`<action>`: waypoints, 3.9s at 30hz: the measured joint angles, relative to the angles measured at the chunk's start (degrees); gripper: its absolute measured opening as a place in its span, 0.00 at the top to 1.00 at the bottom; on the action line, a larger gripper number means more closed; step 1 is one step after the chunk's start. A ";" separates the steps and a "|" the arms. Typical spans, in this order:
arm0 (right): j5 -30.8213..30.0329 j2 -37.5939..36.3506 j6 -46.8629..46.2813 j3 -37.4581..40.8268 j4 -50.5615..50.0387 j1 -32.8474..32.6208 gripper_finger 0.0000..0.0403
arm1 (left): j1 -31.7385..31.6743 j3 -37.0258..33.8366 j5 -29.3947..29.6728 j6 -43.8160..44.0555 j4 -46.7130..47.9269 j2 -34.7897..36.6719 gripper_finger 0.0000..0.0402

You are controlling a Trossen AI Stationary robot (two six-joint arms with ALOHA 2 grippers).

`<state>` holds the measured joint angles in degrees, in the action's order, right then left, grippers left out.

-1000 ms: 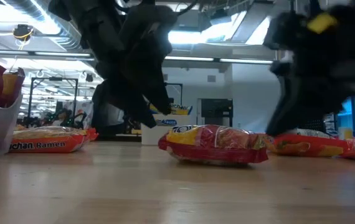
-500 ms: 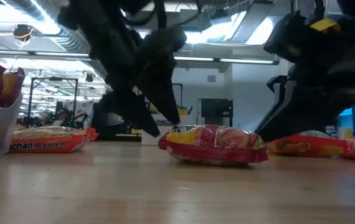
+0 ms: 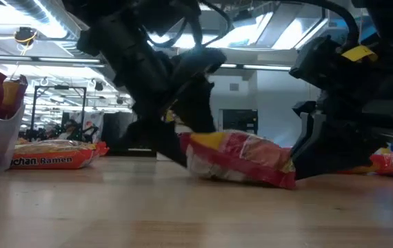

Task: Sort Maruchan noodles
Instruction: Put the red noodle pack into the transparent bin

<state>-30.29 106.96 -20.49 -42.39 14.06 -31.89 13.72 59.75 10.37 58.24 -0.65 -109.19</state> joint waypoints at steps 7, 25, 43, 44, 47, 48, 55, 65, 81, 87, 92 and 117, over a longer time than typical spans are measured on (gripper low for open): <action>0.56 0.15 0.39 0.06 1.55 0.04 1.00 | 0.04 0.00 -4.33 -0.90 -7.13 0.07 0.41; 1.99 2.66 0.10 0.22 10.42 -0.13 1.00 | 1.88 0.00 -2.79 -3.50 -9.87 0.35 0.42; 2.41 5.33 -0.26 0.00 16.28 0.06 1.00 | 1.29 0.09 -6.51 -4.29 -10.43 0.17 0.69; 2.41 5.33 -0.26 0.00 16.23 0.06 1.00 | 1.29 0.09 -6.48 -4.53 -10.57 0.17 0.72; 2.41 5.33 -0.26 -0.02 16.13 0.06 1.00 | 1.30 0.09 -6.22 -5.22 -10.56 0.17 0.80; 2.41 5.33 -0.26 -0.02 16.13 0.06 1.00 | 1.29 0.09 -6.41 -5.94 -10.56 0.17 0.83; 2.43 5.33 0.73 -0.02 15.98 0.04 1.00 | 1.25 0.02 -9.67 -10.59 -10.07 0.49 0.99; 4.62 -1.70 -0.15 -0.02 5.22 -0.73 1.00 | 2.36 -0.07 -11.36 -16.97 0.05 6.44 1.00; 13.97 -6.03 -2.39 0.00 5.57 -0.06 0.82 | 4.67 -0.02 -14.96 -29.26 2.92 9.82 1.00; 22.53 -10.83 -1.50 0.02 5.81 2.40 0.53 | 7.80 0.02 -9.85 -38.74 2.97 10.78 1.00; 21.74 -12.41 -0.21 0.02 6.20 4.69 0.36 | 8.93 0.02 -8.45 -44.61 2.78 10.78 1.00; 27.77 3.42 1.09 -2.98 25.00 7.19 0.35 | 9.45 0.02 -3.03 -46.91 2.03 10.69 1.00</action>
<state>-2.52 110.38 -19.40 -45.38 39.06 -24.71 23.16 59.77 7.33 11.32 1.39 -98.50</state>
